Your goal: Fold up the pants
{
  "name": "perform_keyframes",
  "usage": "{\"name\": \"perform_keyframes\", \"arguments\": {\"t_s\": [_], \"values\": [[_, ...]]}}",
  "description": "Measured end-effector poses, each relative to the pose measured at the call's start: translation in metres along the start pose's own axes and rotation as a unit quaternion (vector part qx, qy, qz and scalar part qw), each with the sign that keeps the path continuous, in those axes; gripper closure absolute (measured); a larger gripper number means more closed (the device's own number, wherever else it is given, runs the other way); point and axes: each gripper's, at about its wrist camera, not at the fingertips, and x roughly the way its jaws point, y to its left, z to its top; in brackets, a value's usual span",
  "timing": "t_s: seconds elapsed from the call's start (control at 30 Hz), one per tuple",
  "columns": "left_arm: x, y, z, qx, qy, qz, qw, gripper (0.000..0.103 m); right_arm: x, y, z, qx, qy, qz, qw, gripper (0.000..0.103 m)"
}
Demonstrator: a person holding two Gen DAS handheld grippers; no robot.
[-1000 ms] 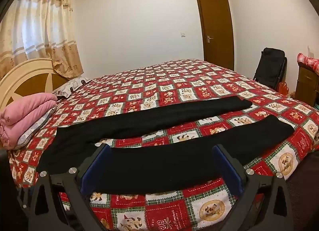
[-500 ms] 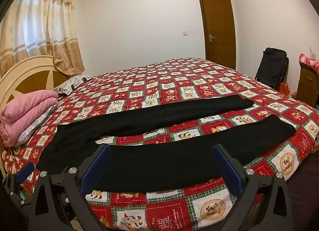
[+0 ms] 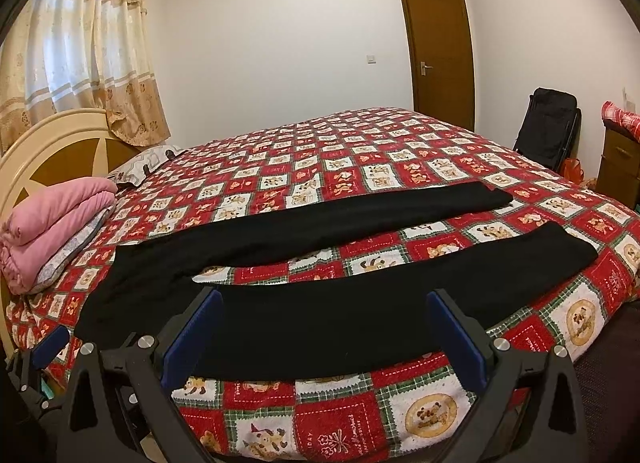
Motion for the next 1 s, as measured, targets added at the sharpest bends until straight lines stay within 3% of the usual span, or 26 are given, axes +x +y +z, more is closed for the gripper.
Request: {"name": "perform_keyframes", "arguments": {"t_s": [1.0], "values": [[0.0053, -0.0006, -0.0083, -0.001, 0.013, 0.001, 0.9999, 0.000, 0.0037, 0.0037, -0.0060, 0.000, 0.010, 0.004, 1.000, 0.001]]}}
